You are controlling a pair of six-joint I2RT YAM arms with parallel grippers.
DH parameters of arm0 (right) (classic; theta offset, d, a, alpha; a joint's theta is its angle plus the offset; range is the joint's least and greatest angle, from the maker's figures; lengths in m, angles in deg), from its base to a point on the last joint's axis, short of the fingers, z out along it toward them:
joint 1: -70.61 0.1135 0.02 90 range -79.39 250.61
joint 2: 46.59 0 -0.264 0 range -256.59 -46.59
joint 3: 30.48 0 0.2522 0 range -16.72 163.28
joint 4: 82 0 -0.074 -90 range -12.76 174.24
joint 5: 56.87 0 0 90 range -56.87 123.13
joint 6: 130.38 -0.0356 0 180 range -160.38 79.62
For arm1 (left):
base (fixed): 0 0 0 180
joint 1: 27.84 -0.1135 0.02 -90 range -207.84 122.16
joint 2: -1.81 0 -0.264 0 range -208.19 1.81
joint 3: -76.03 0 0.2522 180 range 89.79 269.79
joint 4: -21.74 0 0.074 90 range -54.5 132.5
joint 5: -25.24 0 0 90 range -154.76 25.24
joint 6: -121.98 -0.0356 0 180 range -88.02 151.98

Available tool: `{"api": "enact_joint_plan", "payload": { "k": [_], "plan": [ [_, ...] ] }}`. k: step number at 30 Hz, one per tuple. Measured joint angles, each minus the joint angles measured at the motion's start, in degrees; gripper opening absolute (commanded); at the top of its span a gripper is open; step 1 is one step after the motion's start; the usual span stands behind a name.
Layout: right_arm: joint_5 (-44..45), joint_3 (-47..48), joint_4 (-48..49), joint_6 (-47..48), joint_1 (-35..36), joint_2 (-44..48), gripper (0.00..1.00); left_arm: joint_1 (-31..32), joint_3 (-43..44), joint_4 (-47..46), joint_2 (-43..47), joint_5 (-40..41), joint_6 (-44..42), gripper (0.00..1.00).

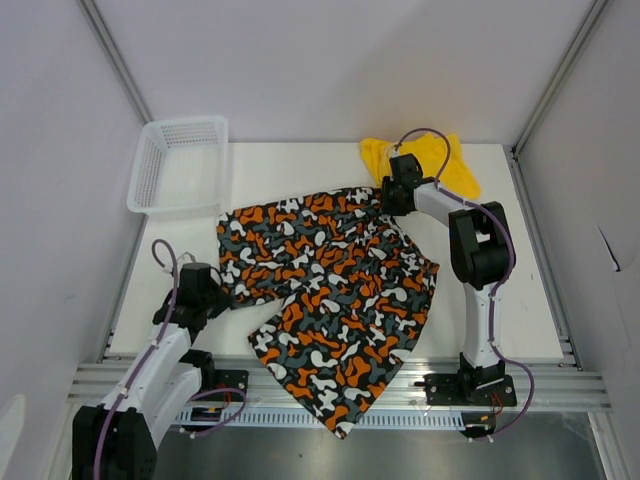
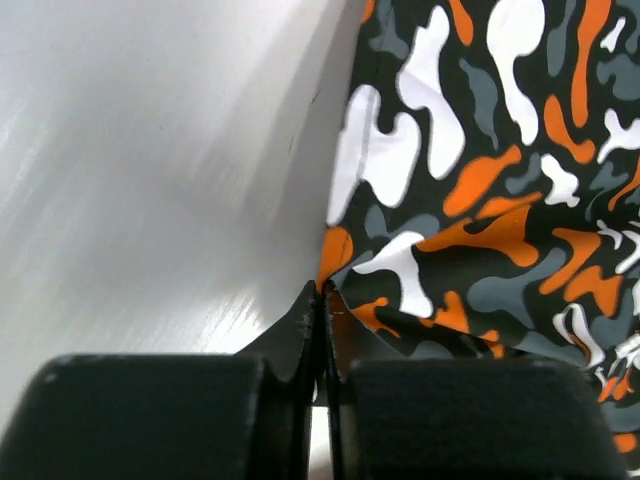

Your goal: Fold and stack the shorts

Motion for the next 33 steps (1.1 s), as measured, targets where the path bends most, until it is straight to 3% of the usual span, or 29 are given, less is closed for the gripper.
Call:
{"api": "enact_joint_plan", "payload": {
  "k": [2, 4, 5, 6, 9, 18, 25, 33],
  "plan": [
    [0.0, 0.0, 0.2, 0.1, 0.0, 0.0, 0.42, 0.0, 0.0, -0.8, -0.6, 0.2, -1.0, 0.21],
    [0.1, 0.1, 0.3, 0.2, 0.2, 0.0, 0.46, 0.0, 0.0, -1.9, -1.6, -0.1, -2.2, 0.45],
    [0.1, 0.1, 0.4, 0.3, 0.3, 0.0, 0.5, 0.0, 0.0, -2.3, -2.3, -0.3, -2.8, 0.66],
    [0.2, 0.1, 0.4, 0.4, 0.4, 0.0, 0.54, 0.0, 0.0, -2.5, -2.8, -0.7, -3.4, 0.77],
    [0.3, 0.0, 0.4, 0.3, 0.5, 0.4, 0.69, 0.0, 0.6, -4.4, -3.2, -1.8, -3.9, 0.93],
    [1.5, -13.0, -0.8, -2.0, -1.8, 11.3, 0.92, 0.6, 1.5, -3.4, -0.5, -2.1, -4.9, 0.96],
    [-1.5, -33.0, -0.2, -7.0, -12.5, 32.3, 0.92, 3.9, 9.2, -0.8, -0.7, -0.6, -5.6, 0.99],
    [-2.0, -37.7, -4.5, -7.6, -12.2, 41.2, 0.88, 11.3, 15.5, 0.1, -4.0, 1.1, -7.2, 0.99]
  ]
}}
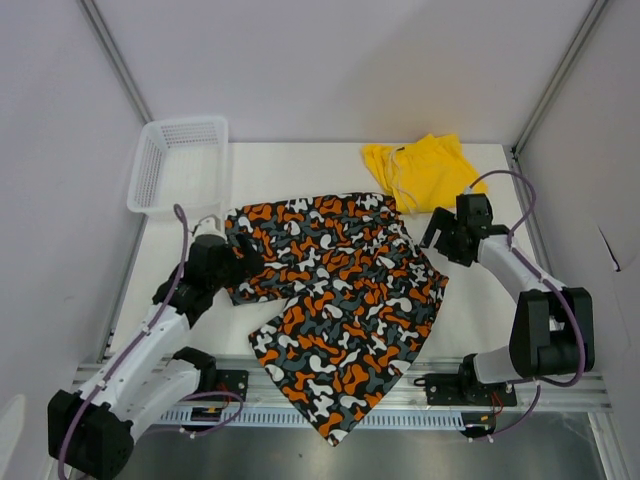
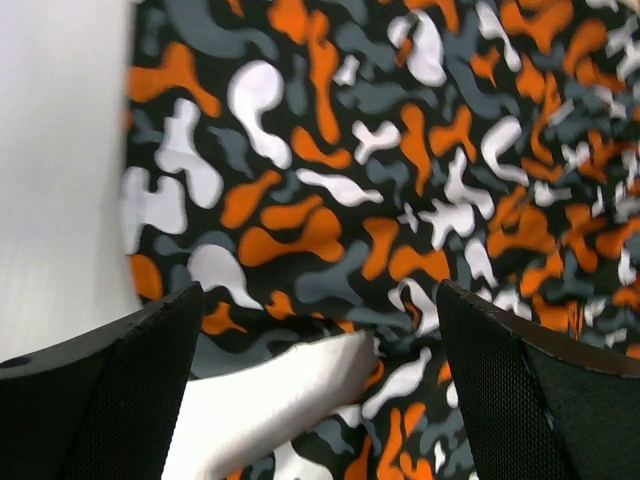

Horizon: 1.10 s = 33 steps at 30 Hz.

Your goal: Fold and stack the shorts

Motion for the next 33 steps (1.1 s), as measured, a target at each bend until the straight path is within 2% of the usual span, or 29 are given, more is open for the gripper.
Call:
{"api": "enact_joint_plan", "payload": {
  "k": [2, 7, 12, 22, 29, 32, 33],
  "plan": [
    [-0.1, -1.5, -1.4, -0.3, -0.1, 1.6, 0.86, 4.3, 0.5, 0.0, -1.0, 0.1, -0.9, 0.99],
    [-1.0, -5.7, -4.2, -2.9, -2.5, 4.2, 0.65, 18.8, 3.4, 3.0, -2.8, 2.2, -1.9, 0.99],
    [-3.2, -11.4, -4.2, -6.6, -4.5, 6.9, 0.64, 37.0, 10.8, 8.6, -5.7, 9.6, -1.7, 0.99],
    [-5.5, -19.5, 1.8, -11.3, -7.9, 9.9, 0.55, 56.0, 12.1, 14.3, -3.5, 15.1, -0.3, 0.98],
    [-5.5, -20.4, 6.7, -11.4, -8.3, 9.1, 0.51, 75.4, 13.7, 19.3, -7.5, 21.3, 2.9, 0.98],
    [-5.4, -20.8, 8.7, -10.8, -8.4, 9.0, 0.42, 82.2, 17.4, 22.7, -13.0, 24.0, 4.3, 0.98],
    [-5.4, -21.0, 9.0, -10.6, -8.5, 9.0, 0.32, 84.1, 18.8, 23.7, -14.9, 24.9, 4.9, 0.98]
  ]
}}
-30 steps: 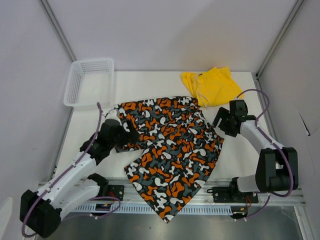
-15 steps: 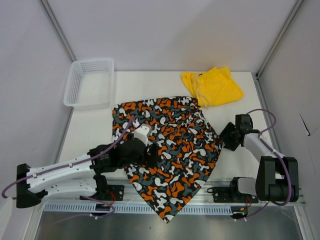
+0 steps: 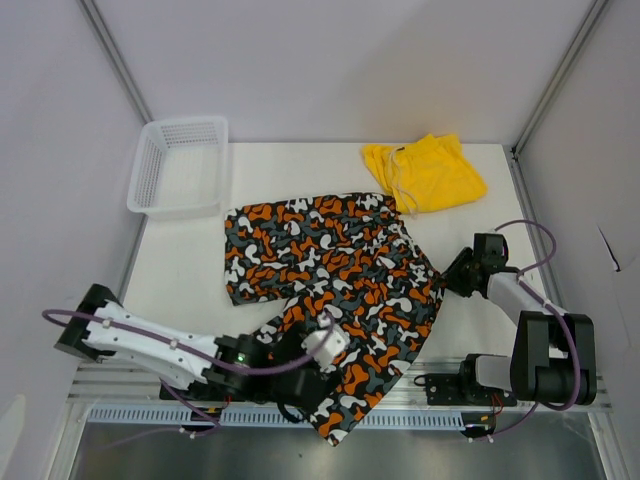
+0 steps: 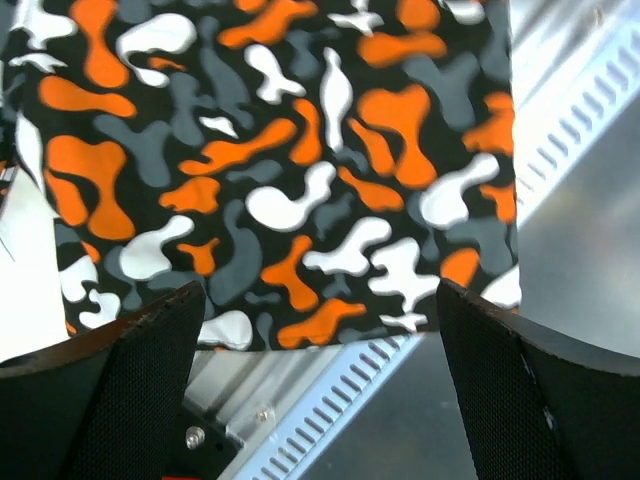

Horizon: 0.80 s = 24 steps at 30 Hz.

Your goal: Fold and stack the shorts

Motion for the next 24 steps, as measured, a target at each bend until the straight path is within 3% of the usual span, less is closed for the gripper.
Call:
{"api": "enact_joint_plan", "payload": {
  "k": [2, 3, 5, 14, 21, 24],
  "plan": [
    [0.0, -0.3, 0.6, 0.8, -0.2, 0.0, 0.21, 4.2, 3.5, 2.6, -5.1, 1.6, 1.4, 0.99],
    [0.1, -0.3, 0.8, 1.1, -0.2, -0.1, 0.08, 5.9, 5.2, 4.0, -7.7, 2.1, 2.2, 0.99],
    [0.0, -0.4, 1.5, 1.7, -0.3, -0.1, 0.01, 8.3, 8.1, 6.1, -12.5, 2.4, 3.5, 0.99],
    [-0.9, -1.4, 5.1, 1.9, -0.4, -1.0, 0.0, 15.2, 10.6, 5.8, -19.6, -2.3, 5.2, 0.9],
    [-1.6, -2.6, 6.6, 1.9, -0.5, -0.2, 0.0, 16.7, 14.0, 1.1, -26.7, -6.8, 5.2, 0.87],
    [-1.7, -2.7, 6.7, 1.9, -0.5, 0.0, 0.0, 16.6, 15.6, -1.2, -29.9, -8.5, 5.6, 0.8]
  ]
}}
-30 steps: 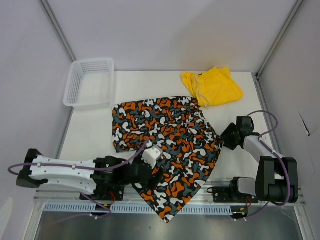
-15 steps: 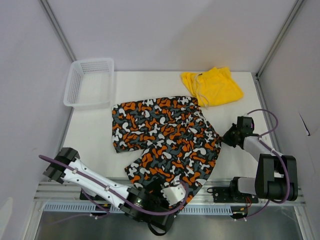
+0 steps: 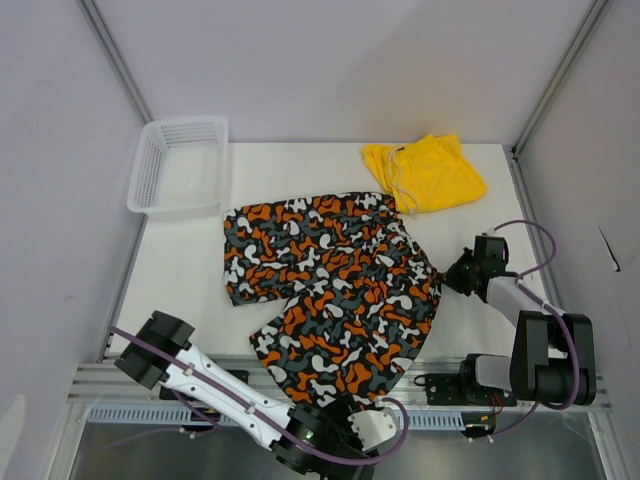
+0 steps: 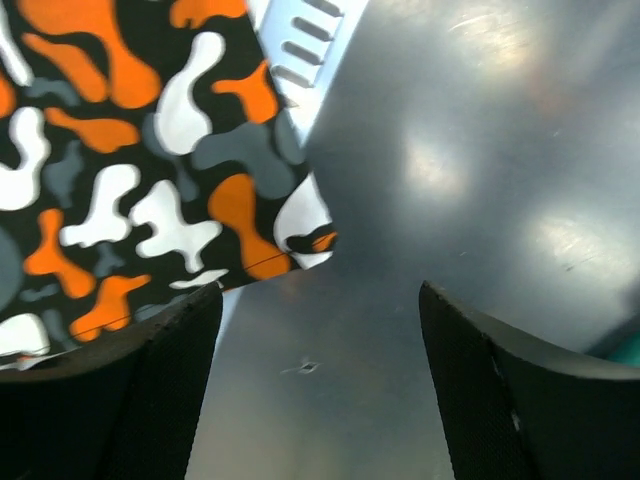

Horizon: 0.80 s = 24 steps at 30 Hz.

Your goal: Fold and stack the shorts

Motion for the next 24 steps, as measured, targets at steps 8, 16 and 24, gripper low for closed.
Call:
{"api": "enact_joint_plan", "payload": {
  "k": [8, 16, 24],
  "plan": [
    [-0.5, -0.4, 0.6, 0.0, 0.0, 0.1, 0.0, -2.1, -0.2, -3.9, -3.3, -3.2, 1.3, 0.77],
    [-0.9, -0.6, 0.8, 0.0, 0.0, 0.2, 0.0, -4.5, -1.3, -6.2, -6.3, -6.0, 0.7, 0.68],
    [-1.0, -0.7, 0.8, 0.1, 0.0, 0.8, 0.0, -6.4, -4.3, -7.7, -7.7, -7.6, 0.4, 0.58]
  ]
}}
